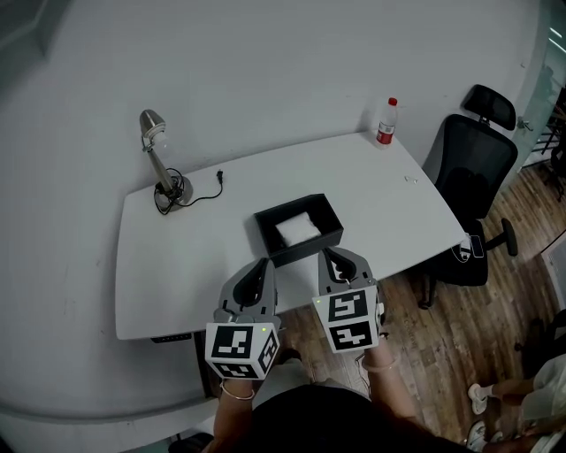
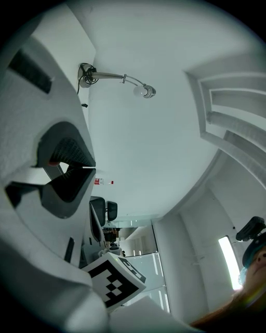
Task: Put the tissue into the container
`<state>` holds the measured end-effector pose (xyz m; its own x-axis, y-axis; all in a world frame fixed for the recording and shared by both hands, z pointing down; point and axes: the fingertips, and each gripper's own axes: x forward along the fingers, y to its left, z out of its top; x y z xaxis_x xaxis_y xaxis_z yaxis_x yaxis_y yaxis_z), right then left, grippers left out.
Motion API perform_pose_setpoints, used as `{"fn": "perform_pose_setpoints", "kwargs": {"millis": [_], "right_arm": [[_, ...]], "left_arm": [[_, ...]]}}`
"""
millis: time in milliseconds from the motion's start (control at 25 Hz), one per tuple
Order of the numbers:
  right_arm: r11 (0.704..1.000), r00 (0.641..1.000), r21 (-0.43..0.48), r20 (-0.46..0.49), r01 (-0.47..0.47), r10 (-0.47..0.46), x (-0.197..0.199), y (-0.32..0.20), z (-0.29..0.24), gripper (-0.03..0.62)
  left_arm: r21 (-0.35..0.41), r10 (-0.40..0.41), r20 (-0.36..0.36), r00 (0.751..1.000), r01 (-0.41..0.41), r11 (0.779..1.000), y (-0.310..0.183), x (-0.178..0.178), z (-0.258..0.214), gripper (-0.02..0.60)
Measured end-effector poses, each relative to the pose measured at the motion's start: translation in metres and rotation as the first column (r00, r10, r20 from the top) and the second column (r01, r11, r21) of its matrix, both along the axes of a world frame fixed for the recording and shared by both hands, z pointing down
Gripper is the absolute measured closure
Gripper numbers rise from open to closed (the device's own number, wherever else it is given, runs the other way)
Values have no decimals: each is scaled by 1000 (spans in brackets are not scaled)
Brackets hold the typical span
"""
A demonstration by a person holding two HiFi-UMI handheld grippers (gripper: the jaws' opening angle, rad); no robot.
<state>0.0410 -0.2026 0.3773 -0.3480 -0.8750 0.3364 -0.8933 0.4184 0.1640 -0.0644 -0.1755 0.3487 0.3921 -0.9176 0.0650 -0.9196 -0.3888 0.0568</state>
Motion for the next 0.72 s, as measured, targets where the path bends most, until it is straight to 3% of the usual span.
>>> {"fn": "perform_pose_setpoints", "kwargs": {"millis": [360, 720], "right_arm": [[998, 990, 58, 132, 39, -46, 9, 42, -19, 574], [988, 981, 127, 164, 85, -106, 16, 90, -36, 574]], "left_arm": [[29, -20, 18, 1000, 19, 999, 40, 13, -12, 552], [41, -45, 26, 999, 44, 998, 81, 24, -18, 552]]}}
